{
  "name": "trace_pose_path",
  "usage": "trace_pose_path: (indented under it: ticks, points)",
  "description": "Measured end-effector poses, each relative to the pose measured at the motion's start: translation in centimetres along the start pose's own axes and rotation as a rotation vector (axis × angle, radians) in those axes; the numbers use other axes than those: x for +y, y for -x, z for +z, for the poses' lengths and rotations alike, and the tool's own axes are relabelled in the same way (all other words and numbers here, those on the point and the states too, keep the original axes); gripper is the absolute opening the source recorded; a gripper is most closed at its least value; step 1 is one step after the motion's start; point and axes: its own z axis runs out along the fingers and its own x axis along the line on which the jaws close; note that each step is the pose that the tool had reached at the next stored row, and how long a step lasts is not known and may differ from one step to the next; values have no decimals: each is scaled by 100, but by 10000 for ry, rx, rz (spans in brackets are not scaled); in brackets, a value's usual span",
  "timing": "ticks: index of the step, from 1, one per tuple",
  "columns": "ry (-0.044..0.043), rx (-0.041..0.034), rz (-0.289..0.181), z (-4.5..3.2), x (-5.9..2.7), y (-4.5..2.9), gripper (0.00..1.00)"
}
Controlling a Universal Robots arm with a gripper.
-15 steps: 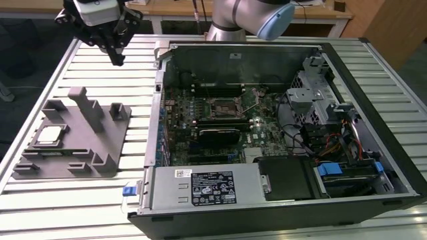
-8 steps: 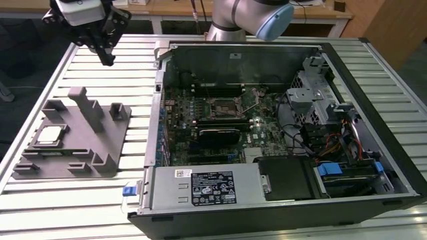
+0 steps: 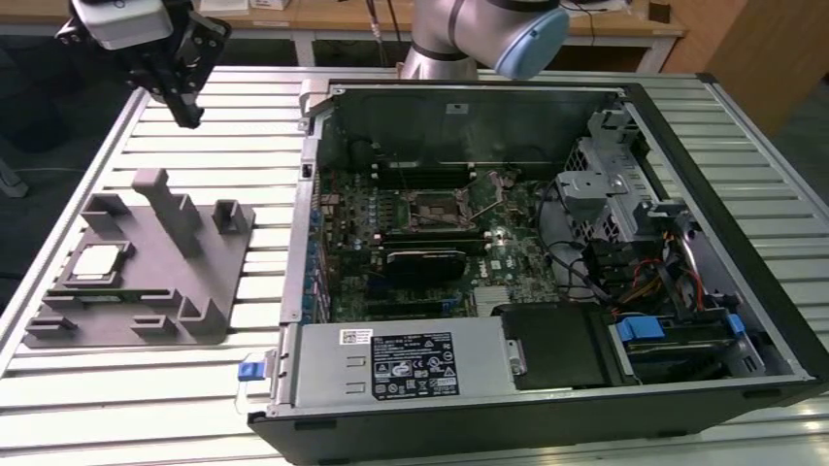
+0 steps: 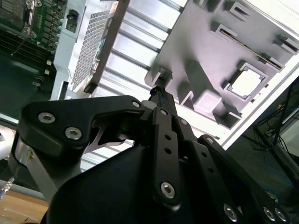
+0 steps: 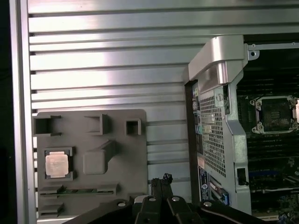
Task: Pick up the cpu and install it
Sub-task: 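Reach for the cpu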
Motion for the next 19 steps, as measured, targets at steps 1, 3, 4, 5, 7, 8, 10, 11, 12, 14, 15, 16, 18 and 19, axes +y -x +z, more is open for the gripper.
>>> trace_pose_path:
  ticks: [1,3,4,5,7,8,10,11,12,14,15,16,18,19]
  points:
    - [0,-1,1,-1,-2,-22,11]
    - [0,-3,1,-3,-5,-66,11]
    - [1,-6,1,-3,-6,-88,11]
    - [0,-6,1,-5,-8,-111,11]
    - [0,-9,0,-7,-11,-156,11]
    - [0,-11,0,-8,-13,-179,11]
    - [1,-15,0,-9,-17,-229,11]
    - [2,-17,-1,-10,-19,-255,11]
    - [2,-20,-1,-11,-21,-279,11]
    - [2,-24,0,-13,-24,-328,11]
    - [2,-25,0,-14,-26,-351,11]
    - [1,-27,0,-15,-28,-376,11]
    - [2,-32,0,-17,-32,-428,11]
    - [3,-34,-1,-18,-34,-452,11]
